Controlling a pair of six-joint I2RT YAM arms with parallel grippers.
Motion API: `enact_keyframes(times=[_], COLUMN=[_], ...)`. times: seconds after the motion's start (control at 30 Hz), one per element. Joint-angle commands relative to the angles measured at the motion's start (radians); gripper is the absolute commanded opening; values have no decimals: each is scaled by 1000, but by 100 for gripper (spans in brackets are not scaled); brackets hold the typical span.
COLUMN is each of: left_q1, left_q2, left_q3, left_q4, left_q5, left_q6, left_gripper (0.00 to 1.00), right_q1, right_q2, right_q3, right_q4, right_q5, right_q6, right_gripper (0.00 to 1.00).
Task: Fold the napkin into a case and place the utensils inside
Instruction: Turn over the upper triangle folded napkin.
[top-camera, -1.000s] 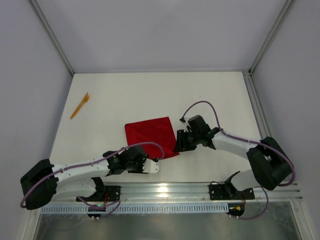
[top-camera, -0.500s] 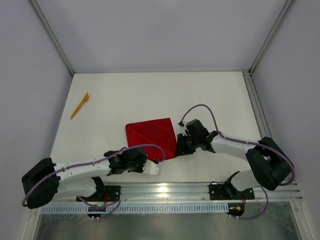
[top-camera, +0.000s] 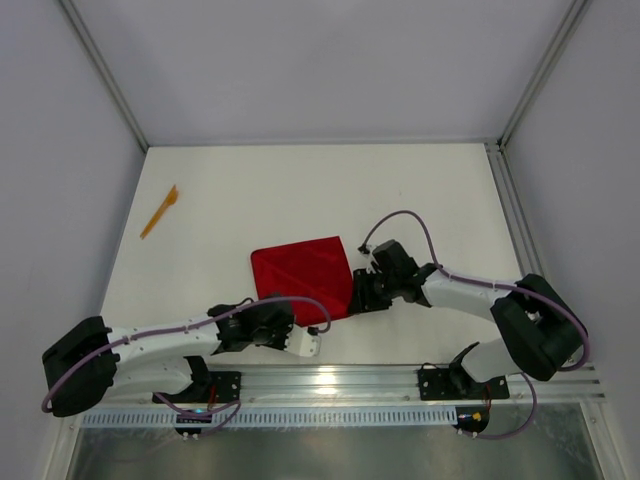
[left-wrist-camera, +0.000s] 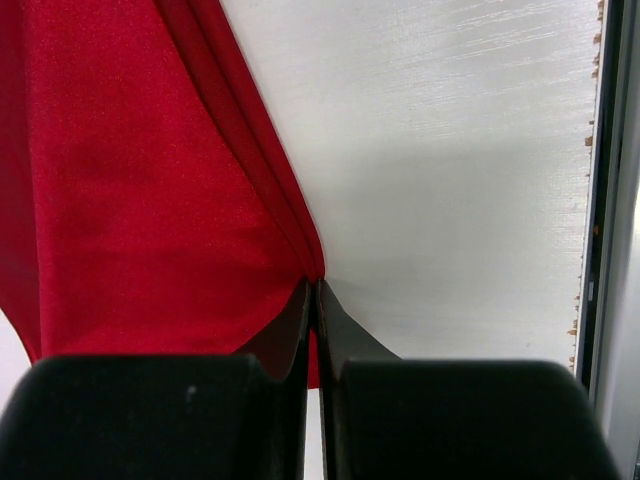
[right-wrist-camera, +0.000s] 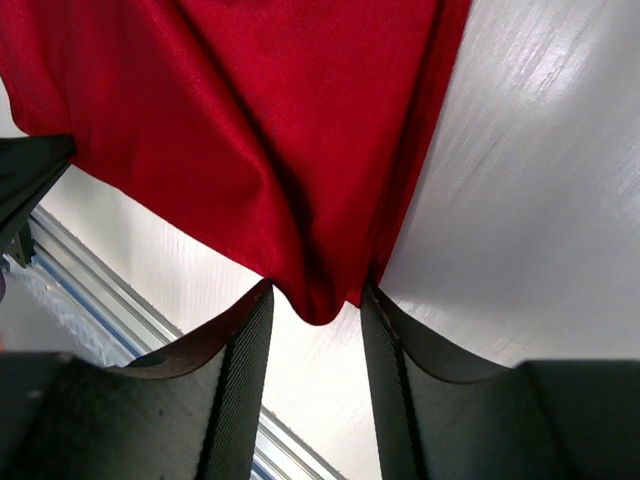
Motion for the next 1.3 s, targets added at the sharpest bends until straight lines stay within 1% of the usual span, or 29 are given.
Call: enact_keyframes(times=[0.0, 0.03, 0.07, 0.1, 0.2, 0.23, 0.3, 0.43, 0.5, 0.53, 0.6, 0.73, 0.77, 0.8, 0.87, 0.97, 1.0, 1.07, 1.1, 1.13, 1.2, 1.27], left_q1=[-4, -6, -6, -6, -6, -7, -6, -6, -7, -7, -7, -7, -6, -7, -6, -7, -7, -6, -6, -7, -7, -7], left_q2=[-15, -17, -20, -21, -26, -27, -35, -49, -50, -49, -50, -52, -52, -55, -52, -50, -49, -52, -52, -52, -52, -52], left_q3=[-14, -14, -16, -16, -17, -19, -20, -28, -31, -35, -37, -37, -36, -36, -36, -36, -36, -37, -37, -39, -39, -39], left_q4=[33, 33, 38, 41, 43, 43, 39, 46, 53, 56, 70, 79, 81, 84, 85, 89, 89, 81, 79, 78, 81, 87], left_q5=[22, 19, 14, 14, 14, 12, 14, 14, 14, 14, 14, 14, 14, 14, 14, 12, -15, -15, -15, -12, -12, -15], left_q6=[34, 43, 49, 52, 60, 60, 55, 64, 77, 81, 90, 100, 101, 103, 110, 112, 110, 106, 107, 104, 112, 121], left_gripper=[0, 0, 0, 0, 0, 0, 0, 0, 0, 0, 0, 0, 0, 0, 0, 0, 0, 0, 0, 0, 0, 0], right_q1=[2, 4, 4, 2, -10, -16, -27, -39, -39, -39, -39, -39, -39, -39, -41, -41, -44, -47, -50, -59, -62, -62], right_q2=[-53, -67, -99, -112, -118, -112, -104, -168, -172, -152, -117, -29, -3, 8, 18, 31, 25, 8, -1, -11, -2, 43], right_q3=[-9, -12, -15, -21, -56, -88, -125, -197, -214, -228, -228, -228, -226, -226, -225, -217, -217, -228, -237, -252, -253, -233], right_q4=[-24, -30, -35, -32, -6, 8, 66, 104, 127, 169, 195, 281, 299, 310, 319, 327, 322, 325, 336, 365, 391, 410], right_q5=[-28, -33, -37, -39, -36, -33, -16, 73, 87, 91, 82, 46, 29, 21, 16, 13, 22, 35, 41, 42, 36, 15], right_q6=[-19, -18, -12, -1, 80, 141, 195, 298, 318, 327, 341, 367, 369, 370, 370, 373, 373, 383, 392, 399, 412, 407], right_gripper=[46, 48, 54, 57, 66, 66, 66, 65, 66, 65, 64, 58, 53, 51, 49, 49, 50, 52, 55, 56, 56, 56])
